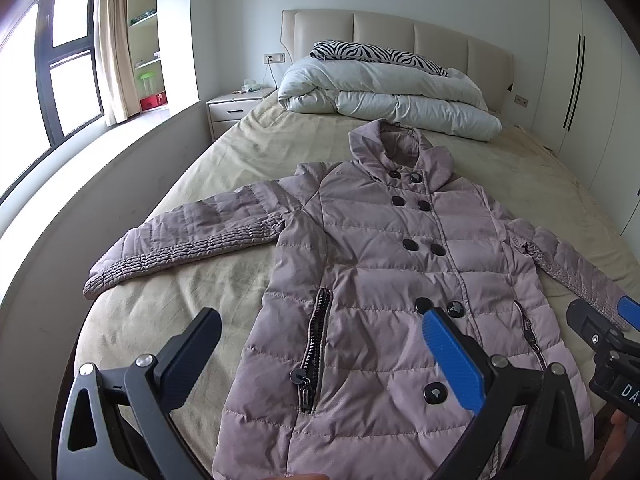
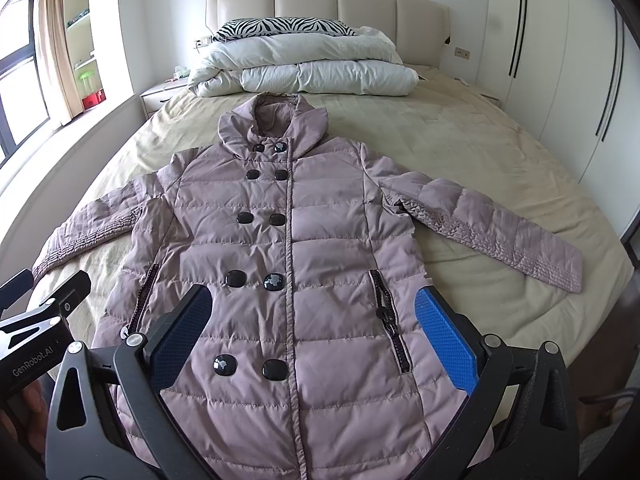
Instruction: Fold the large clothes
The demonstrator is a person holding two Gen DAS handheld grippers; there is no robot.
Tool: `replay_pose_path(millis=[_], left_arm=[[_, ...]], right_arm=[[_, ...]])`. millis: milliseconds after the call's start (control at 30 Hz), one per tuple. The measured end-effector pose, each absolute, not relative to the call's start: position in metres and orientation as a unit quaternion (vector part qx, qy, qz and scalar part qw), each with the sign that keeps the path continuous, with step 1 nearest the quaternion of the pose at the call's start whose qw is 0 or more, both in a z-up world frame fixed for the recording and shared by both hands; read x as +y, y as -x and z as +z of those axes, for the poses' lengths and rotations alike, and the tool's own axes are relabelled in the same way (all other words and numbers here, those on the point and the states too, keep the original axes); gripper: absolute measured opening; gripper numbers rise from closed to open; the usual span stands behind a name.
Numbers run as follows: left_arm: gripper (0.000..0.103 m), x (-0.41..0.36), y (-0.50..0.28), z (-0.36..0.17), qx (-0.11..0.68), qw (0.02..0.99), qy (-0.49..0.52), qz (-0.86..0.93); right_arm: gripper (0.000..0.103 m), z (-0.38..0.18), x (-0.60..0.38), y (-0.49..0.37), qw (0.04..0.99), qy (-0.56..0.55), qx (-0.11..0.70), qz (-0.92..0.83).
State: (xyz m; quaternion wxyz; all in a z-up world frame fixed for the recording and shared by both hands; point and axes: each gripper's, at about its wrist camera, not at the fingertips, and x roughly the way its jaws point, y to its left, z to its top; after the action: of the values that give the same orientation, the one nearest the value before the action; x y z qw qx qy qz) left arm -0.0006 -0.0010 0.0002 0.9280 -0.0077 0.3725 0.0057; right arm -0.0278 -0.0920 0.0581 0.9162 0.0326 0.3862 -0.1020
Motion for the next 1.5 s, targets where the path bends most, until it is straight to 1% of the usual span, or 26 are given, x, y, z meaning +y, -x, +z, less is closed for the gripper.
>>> replay_pose_path(millis=[600,1500], left_arm=[[0.103,0.0,0.0,0.0,0.374,0.927,0.009,0.005],[0.103,0.0,0.0,0.0,0.376,0.926,0.009,0.005]], right_arm=[[0.103,0.044,-0.09,0.034,0.915,-0.032,0.388,-0.102],[0.103,0.041,-0.092,0.033,0.914,-0.031,0.391,-0.103]])
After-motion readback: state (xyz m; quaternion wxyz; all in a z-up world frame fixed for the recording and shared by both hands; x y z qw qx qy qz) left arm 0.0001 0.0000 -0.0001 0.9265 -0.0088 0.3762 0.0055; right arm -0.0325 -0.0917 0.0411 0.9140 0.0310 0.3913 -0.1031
